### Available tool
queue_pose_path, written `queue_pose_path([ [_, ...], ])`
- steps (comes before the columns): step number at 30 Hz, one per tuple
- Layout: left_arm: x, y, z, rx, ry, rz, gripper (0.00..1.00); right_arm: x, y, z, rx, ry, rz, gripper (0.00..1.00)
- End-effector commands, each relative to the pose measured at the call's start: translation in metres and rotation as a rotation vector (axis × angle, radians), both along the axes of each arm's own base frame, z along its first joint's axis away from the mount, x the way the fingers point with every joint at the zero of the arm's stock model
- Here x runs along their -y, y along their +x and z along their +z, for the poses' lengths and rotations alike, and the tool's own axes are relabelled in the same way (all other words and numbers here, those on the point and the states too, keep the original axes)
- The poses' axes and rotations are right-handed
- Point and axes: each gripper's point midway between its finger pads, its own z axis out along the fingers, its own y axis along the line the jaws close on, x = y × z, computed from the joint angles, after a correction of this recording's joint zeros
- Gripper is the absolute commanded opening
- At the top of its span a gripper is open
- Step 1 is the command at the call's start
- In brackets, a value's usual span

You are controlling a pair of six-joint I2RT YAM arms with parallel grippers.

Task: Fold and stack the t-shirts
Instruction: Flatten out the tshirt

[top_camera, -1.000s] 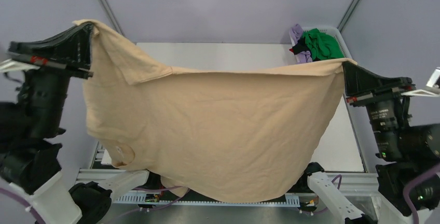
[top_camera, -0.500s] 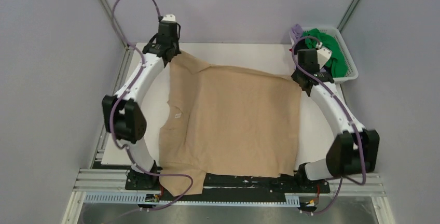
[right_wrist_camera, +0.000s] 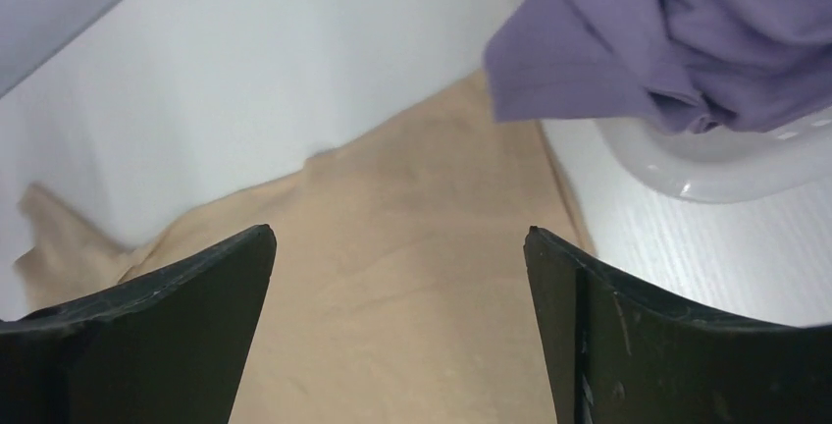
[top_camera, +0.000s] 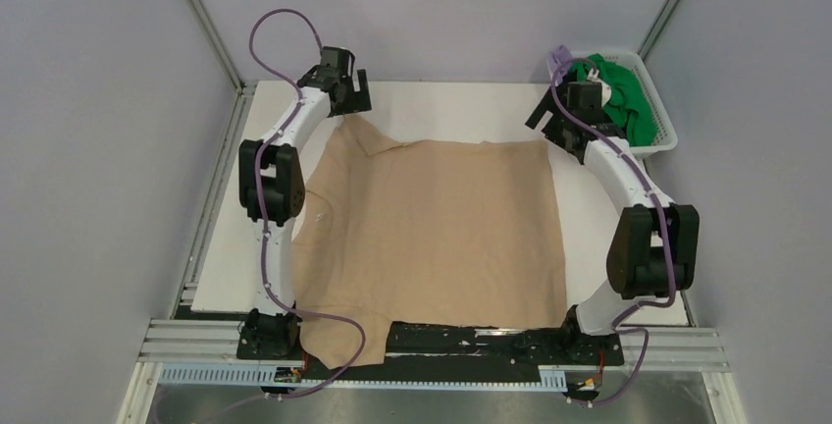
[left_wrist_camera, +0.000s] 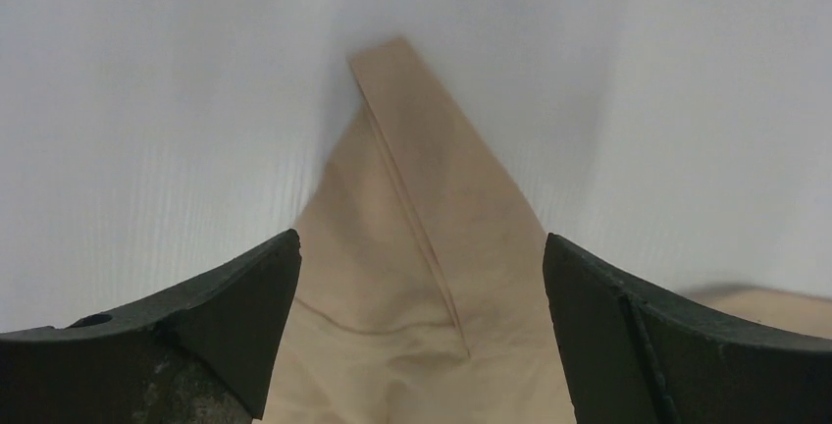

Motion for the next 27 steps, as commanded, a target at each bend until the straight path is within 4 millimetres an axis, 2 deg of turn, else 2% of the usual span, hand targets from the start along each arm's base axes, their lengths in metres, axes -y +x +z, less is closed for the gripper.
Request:
queue_pose_path([
  [1, 0.029, -0.033, 0.044, 0.061, -0.229, -0.039, 1.00, -0.040, -0.016, 0.032, 0.135, 0.134, 0.163, 1.00],
  [2, 0.035, -0.040, 0.052, 0.072, -0.282, -0.034, 1.00, -0.045, -0.021, 0.029, 0.136, 0.157, 0.185, 1.00],
  [3, 0.043, -0.051, 0.036, 0.044, -0.346, -0.038, 1.00, -0.049, -0.026, 0.023, 0.130, 0.175, 0.200, 1.00],
  [4, 0.047, -0.057, 0.040, 0.053, -0.379, -0.043, 1.00, -0.053, -0.029, 0.017, 0.122, 0.189, 0.213, 1.00],
  [5, 0.053, -0.063, 0.028, 0.040, -0.430, -0.038, 1.00, -0.055, -0.032, 0.009, 0.112, 0.199, 0.221, 1.00],
  [8, 0.064, -0.071, 0.017, 0.025, -0.515, -0.044, 1.00, -0.060, -0.036, -0.011, 0.073, 0.217, 0.243, 1.00],
  [15, 0.077, -0.063, -0.020, -0.027, -0.596, -0.010, 1.00, -0.062, -0.038, -0.048, -0.017, 0.233, 0.249, 1.00],
  [19, 0.074, -0.062, -0.044, -0.061, -0.585, 0.024, 1.00, -0.063, -0.038, -0.057, -0.039, 0.233, 0.249, 1.00],
  [27, 0.072, -0.063, -0.062, -0.091, -0.573, 0.059, 1.00, -0.060, -0.035, -0.065, -0.055, 0.223, 0.233, 1.00],
])
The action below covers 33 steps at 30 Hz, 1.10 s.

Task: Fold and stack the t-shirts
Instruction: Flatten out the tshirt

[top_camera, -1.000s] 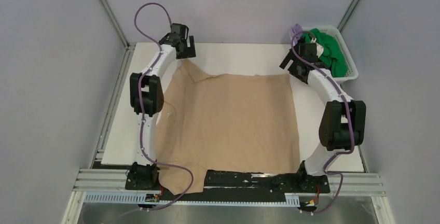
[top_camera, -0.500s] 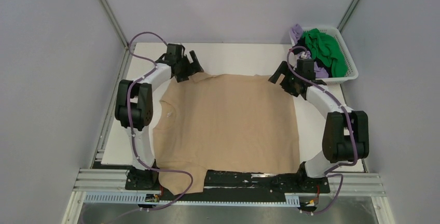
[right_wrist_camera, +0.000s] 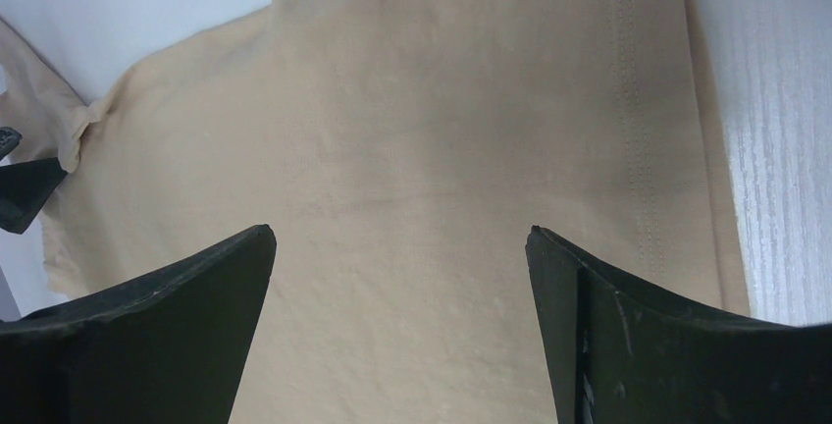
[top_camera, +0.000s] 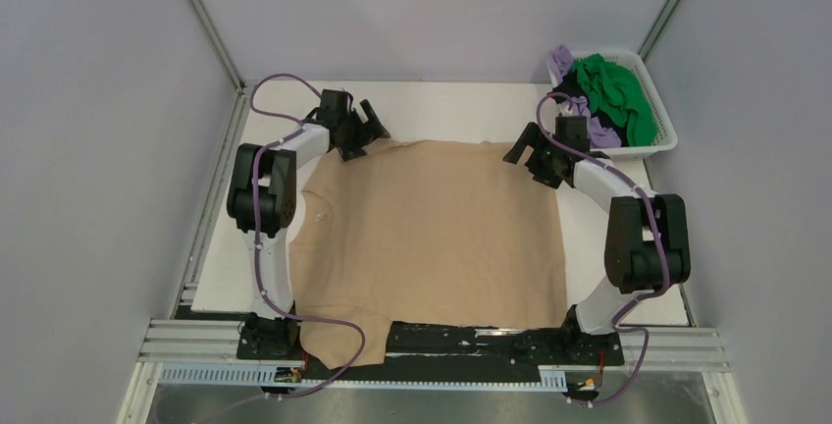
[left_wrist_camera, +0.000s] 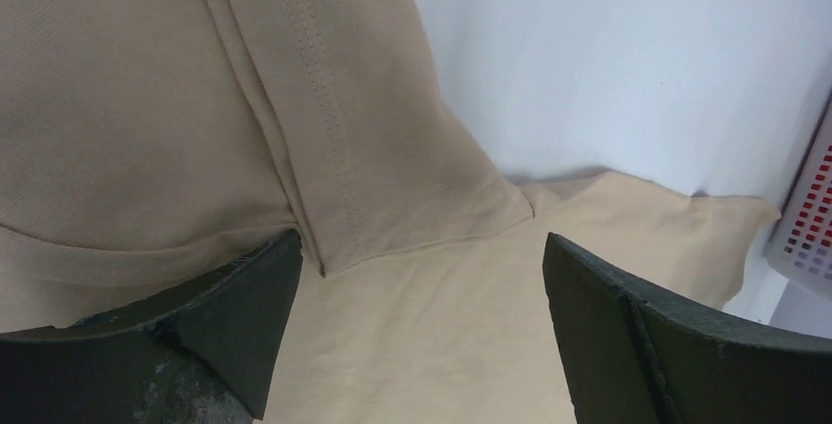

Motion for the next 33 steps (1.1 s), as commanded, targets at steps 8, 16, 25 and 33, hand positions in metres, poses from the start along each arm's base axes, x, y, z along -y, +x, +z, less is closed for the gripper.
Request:
queue_pose_path([
  [8, 0.034, 0.038, 0.027, 0.160, -0.220, -0.025, 1.00, 0.000, 0.015, 0.005, 0.046, -0.010, 0.003, 1.00],
  [16, 0.052, 0.066, 0.044, 0.245, -0.363, -0.017, 1.00, 0.001, 0.018, -0.004, 0.028, -0.016, 0.001, 1.00],
  [25, 0.076, 0.070, 0.059, 0.307, -0.429, -0.082, 1.00, 0.002, 0.021, -0.011, 0.014, -0.022, 0.001, 1.00],
  [33, 0.090, 0.072, 0.067, 0.341, -0.426, -0.109, 1.00, 0.003, 0.019, -0.013, 0.007, -0.029, -0.001, 1.00],
])
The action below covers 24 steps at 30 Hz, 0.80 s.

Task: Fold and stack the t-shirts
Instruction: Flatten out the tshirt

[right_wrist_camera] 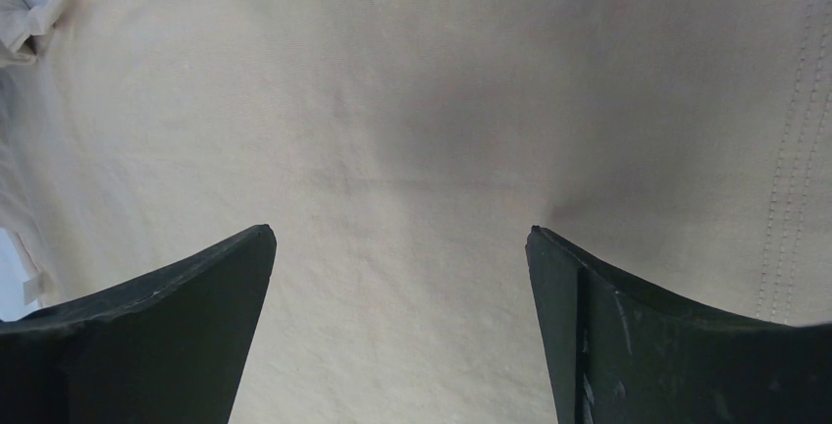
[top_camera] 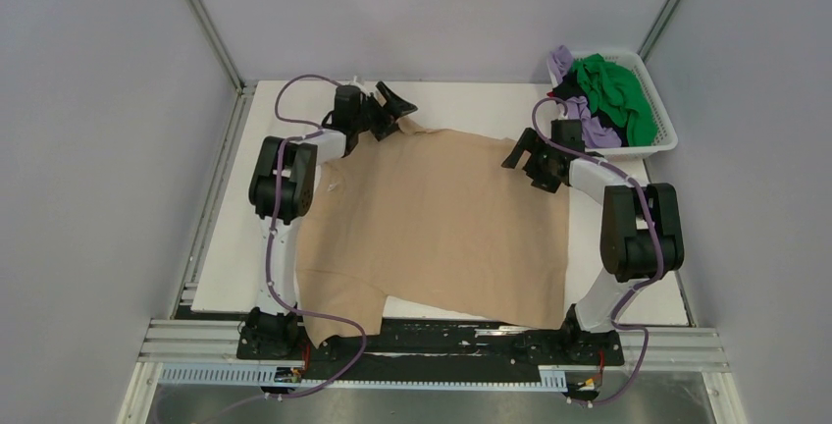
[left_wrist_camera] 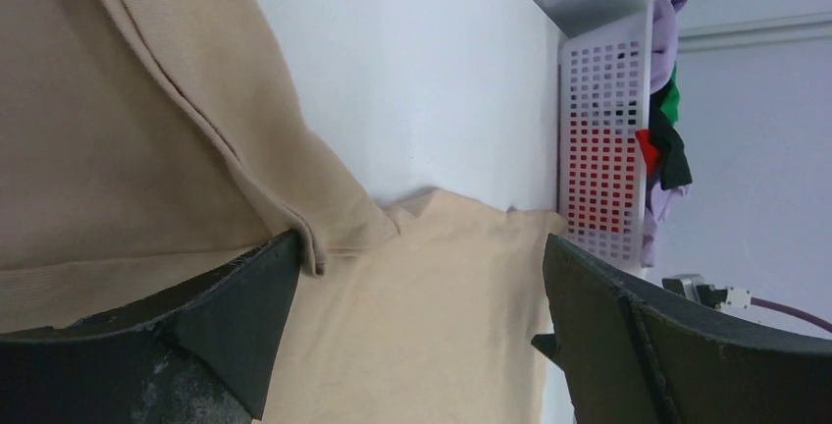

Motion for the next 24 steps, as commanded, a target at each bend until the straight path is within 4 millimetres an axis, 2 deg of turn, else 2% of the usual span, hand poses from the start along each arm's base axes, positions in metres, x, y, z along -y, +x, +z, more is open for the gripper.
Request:
queue_pose_path([
  [1, 0.011, 0.013, 0.026, 0.087, -0.021, -0.016, 1.00, 0.002, 0.018, 0.015, 0.070, -0.020, 0.005, 1.00],
  [7, 0.009, 0.016, 0.004, 0.020, 0.021, 0.004, 0.96, 0.004, 0.017, 0.015, 0.068, -0.028, 0.000, 1.00],
  [9, 0.005, 0.009, -0.010, -0.045, 0.077, 0.017, 0.96, 0.005, 0.016, 0.015, 0.067, -0.031, -0.002, 1.00],
  [15, -0.013, 0.003, -0.025, -0.113, 0.254, 0.098, 0.93, 0.005, 0.016, 0.015, 0.067, -0.031, -0.002, 1.00],
  [19, -0.015, 0.006, -0.029, -0.124, 0.282, 0.112, 0.81, 0.004, 0.015, 0.014, 0.065, -0.029, -0.001, 1.00],
  [23, -0.010, 0.009, -0.035, -0.140, 0.273, 0.095, 0.57, 0.007, 0.014, 0.014, 0.064, -0.040, -0.007, 0.99],
  [24, -0.010, 0.008, -0.035, -0.142, 0.272, 0.094, 0.47, 0.007, 0.014, 0.015, 0.066, -0.043, -0.008, 0.99],
])
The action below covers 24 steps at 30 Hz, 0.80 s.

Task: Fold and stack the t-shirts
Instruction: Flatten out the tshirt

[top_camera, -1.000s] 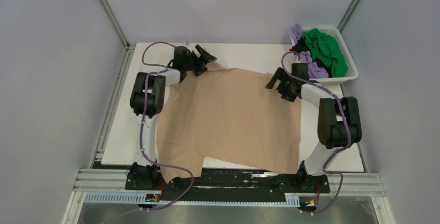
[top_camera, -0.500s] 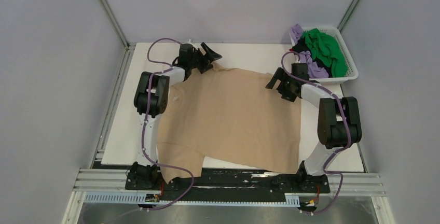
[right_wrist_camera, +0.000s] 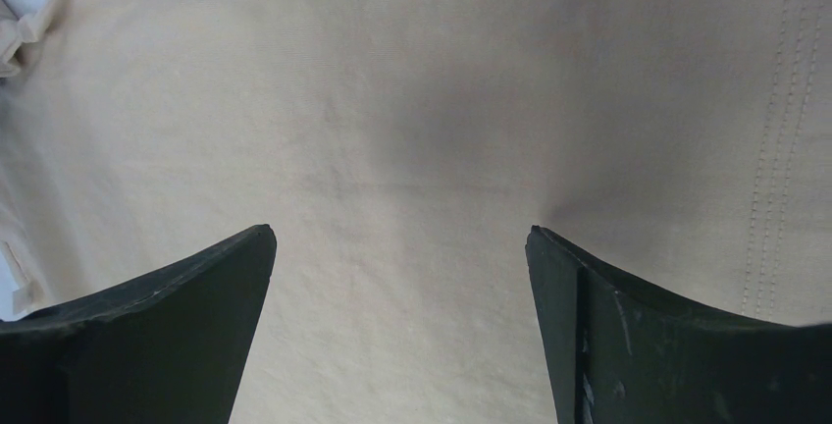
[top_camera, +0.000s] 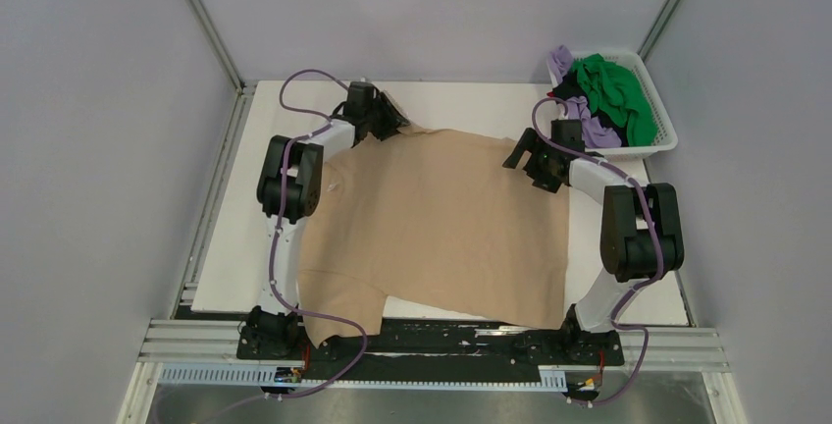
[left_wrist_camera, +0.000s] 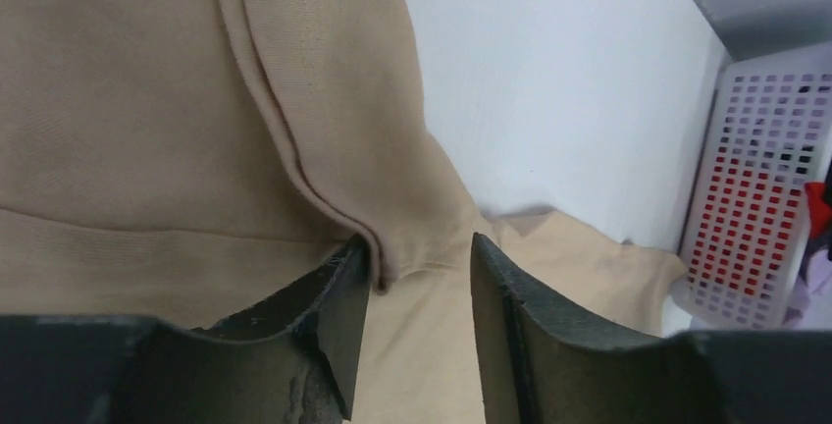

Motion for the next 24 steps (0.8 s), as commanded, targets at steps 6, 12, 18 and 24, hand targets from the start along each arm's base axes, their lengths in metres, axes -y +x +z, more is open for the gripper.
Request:
queue_pose_path([
  [6, -0.002, 0.014, 0.015, 0.046, 0.058, 0.023, 0.10, 0.005, 0.012, 0.017, 0.067, -0.036, 0.001, 0.99],
  [12, 0.016, 0.047, 0.032, 0.119, 0.064, -0.008, 0.00, 0.005, 0.013, 0.016, 0.064, -0.035, -0.001, 0.99],
  [18, 0.059, 0.072, 0.030, 0.179, 0.033, -0.083, 0.24, 0.006, 0.015, 0.015, 0.063, -0.044, -0.001, 0.99],
  [24, 0.098, 0.089, 0.078, 0.423, 0.011, -0.179, 0.75, 0.007, 0.014, 0.020, 0.076, -0.046, -0.001, 0.99],
])
